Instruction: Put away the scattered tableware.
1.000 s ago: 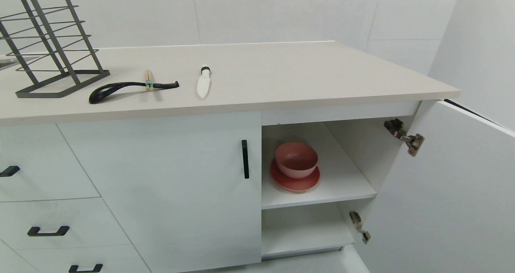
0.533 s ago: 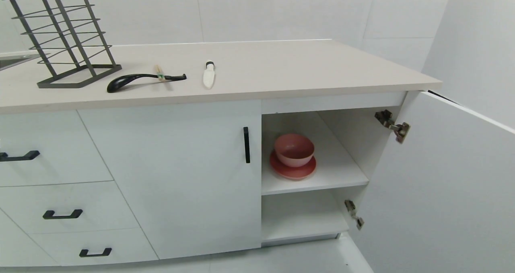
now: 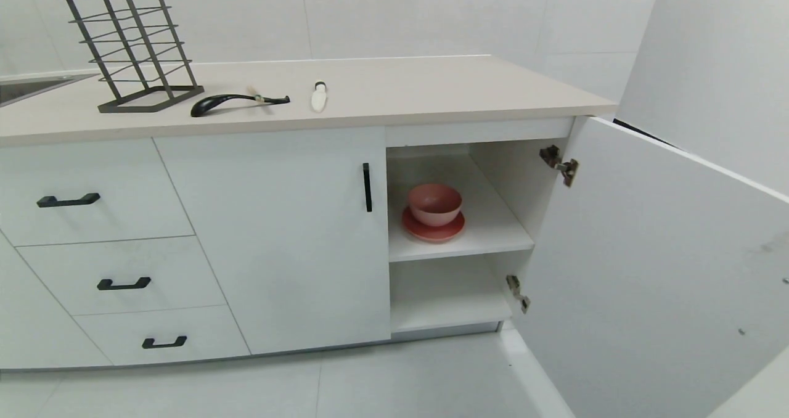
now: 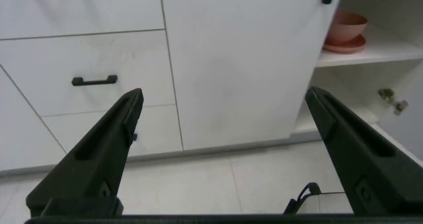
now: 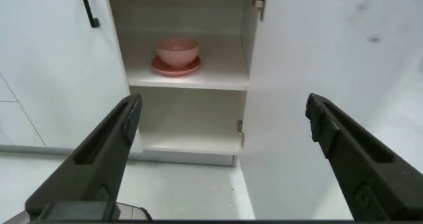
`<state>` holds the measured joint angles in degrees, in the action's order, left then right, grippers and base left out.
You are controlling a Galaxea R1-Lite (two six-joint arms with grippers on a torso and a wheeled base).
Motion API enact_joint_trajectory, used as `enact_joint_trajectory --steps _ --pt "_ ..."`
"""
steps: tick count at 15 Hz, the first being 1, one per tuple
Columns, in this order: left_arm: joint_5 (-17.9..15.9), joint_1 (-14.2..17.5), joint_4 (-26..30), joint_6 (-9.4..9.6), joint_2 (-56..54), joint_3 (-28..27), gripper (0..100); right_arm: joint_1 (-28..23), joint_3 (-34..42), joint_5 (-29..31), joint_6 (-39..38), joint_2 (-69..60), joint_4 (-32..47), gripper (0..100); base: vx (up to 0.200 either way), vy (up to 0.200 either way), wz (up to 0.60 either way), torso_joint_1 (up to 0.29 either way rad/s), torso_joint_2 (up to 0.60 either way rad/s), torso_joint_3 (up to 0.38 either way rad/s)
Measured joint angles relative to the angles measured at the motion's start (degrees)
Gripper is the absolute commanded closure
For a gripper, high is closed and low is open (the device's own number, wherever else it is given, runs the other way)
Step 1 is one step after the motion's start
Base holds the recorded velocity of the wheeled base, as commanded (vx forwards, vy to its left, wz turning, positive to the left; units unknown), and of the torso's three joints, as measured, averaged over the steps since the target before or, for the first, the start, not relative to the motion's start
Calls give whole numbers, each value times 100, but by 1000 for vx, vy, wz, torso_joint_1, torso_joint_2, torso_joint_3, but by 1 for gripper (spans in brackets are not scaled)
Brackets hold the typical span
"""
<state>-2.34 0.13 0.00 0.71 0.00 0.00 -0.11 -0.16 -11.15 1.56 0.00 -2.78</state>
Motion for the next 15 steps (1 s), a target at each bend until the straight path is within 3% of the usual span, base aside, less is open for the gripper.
enact_joint_trajectory --steps 2,3,9,15 --pt "29 0 0 -33 0 0 0 -5 -6 0 139 0 27 0 -200 -200 0 2 7 5" --pt "34 -2 0 -38 0 0 0 -5 -6 0 139 0 33 100 -200 -200 0 7 2 -2" --pt "34 0 -5 -38 0 0 0 -5 6 605 152 0 166 100 -33 -200 0 2 1 2" --pt "35 0 -5 -38 0 0 0 1 16 670 55 0 207 100 0 -200 0 2 1 2"
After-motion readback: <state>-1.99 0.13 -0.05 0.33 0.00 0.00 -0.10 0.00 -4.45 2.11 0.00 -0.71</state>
